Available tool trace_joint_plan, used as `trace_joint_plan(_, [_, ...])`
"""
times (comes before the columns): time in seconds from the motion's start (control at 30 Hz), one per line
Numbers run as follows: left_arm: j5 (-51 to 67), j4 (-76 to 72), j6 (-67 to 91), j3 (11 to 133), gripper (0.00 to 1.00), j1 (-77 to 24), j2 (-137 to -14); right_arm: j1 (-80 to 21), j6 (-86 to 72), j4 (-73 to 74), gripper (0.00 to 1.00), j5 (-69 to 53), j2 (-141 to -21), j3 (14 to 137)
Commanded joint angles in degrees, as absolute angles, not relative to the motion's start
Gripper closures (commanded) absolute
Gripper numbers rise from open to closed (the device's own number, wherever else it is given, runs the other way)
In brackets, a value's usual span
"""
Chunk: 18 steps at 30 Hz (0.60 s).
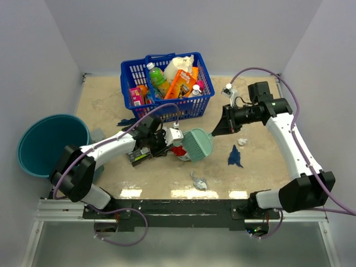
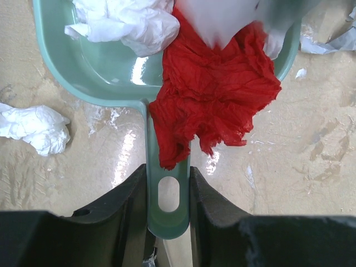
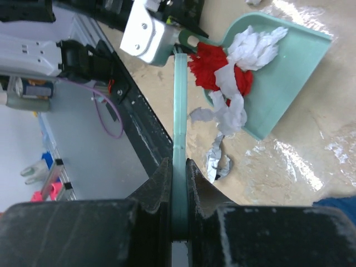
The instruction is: Sweep away the paper scraps from the table
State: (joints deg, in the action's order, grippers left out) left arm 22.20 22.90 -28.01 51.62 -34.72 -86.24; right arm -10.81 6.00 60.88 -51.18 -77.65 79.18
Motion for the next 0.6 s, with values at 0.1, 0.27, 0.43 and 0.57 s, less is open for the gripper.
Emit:
trace_joint_plan(0.1, [25.0,20.4,-27.2,51.8,1.00,-33.9,-84.9,-2.4,2.8,59.7,1.00,-65.1,-80.4,80.5])
trace_joint_plan(0.27, [25.2,20.5,-27.1,51.8,1.00,-33.8,-84.6,-0.4,-4.7,52.3,1.00,-69.7,-81.5,80.5])
trace_joint_plan(0.43, [25.2,20.7,-27.5,51.5,1.00,-33.5,-83.8,2.4,-11.1,46.0,1.00,-76.5,-83.5,82.6])
trace_joint_plan(0.57, [25.3,19.9,-27.3,51.1,1.00,-33.5,-83.1,3.5,-13.6,44.7,1.00,-78.3,-84.4,82.2])
